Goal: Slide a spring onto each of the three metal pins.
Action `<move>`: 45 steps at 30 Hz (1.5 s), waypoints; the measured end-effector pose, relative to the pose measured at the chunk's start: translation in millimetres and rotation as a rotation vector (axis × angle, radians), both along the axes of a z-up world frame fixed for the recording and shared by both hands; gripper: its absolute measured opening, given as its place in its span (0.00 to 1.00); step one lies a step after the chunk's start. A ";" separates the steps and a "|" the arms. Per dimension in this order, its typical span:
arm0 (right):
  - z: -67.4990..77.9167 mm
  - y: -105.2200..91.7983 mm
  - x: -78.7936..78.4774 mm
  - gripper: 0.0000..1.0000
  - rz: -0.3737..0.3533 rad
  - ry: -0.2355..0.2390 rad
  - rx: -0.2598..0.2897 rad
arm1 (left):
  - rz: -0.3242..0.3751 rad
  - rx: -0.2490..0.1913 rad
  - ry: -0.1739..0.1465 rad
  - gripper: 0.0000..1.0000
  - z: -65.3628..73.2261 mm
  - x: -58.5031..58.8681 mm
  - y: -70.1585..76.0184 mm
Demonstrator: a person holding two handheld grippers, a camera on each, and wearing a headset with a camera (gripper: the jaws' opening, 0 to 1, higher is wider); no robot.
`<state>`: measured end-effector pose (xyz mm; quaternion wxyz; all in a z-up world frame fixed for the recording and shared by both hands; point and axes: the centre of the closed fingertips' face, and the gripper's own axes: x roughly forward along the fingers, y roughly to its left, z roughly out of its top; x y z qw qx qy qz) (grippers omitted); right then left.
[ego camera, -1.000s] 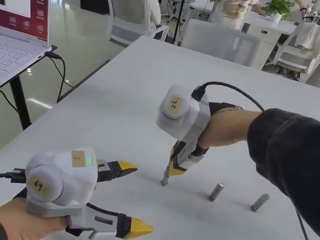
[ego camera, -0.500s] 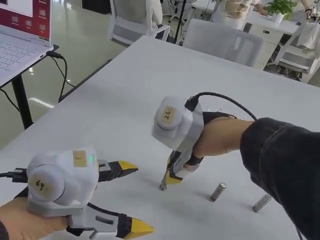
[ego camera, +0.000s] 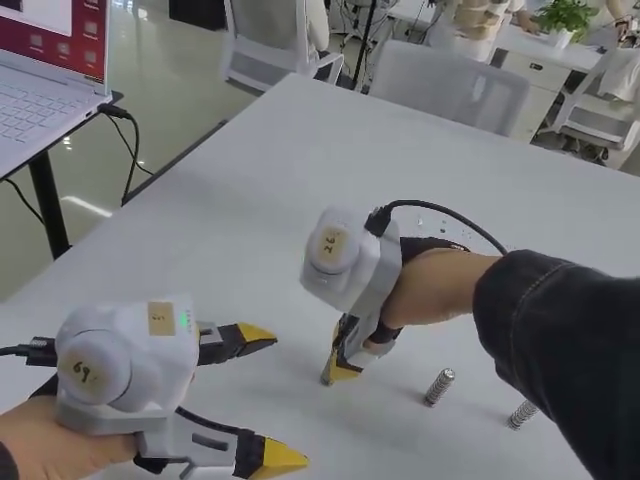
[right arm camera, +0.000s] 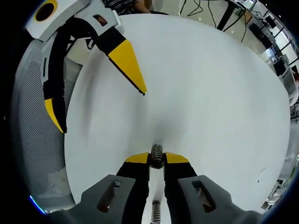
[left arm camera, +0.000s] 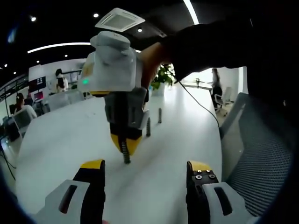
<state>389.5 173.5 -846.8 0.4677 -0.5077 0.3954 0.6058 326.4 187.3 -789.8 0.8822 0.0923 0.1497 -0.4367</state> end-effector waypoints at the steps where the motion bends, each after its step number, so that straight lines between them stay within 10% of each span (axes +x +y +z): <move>1: -0.5 0.0 -0.2 0.08 -0.001 0.001 0.000 | 0.001 0.000 0.000 0.66 -0.1 -0.2 0.2; 45: 11.4 -15.7 3.8 0.23 -0.102 0.012 0.133 | -0.003 0.003 0.019 0.69 -2.8 -1.5 -4.1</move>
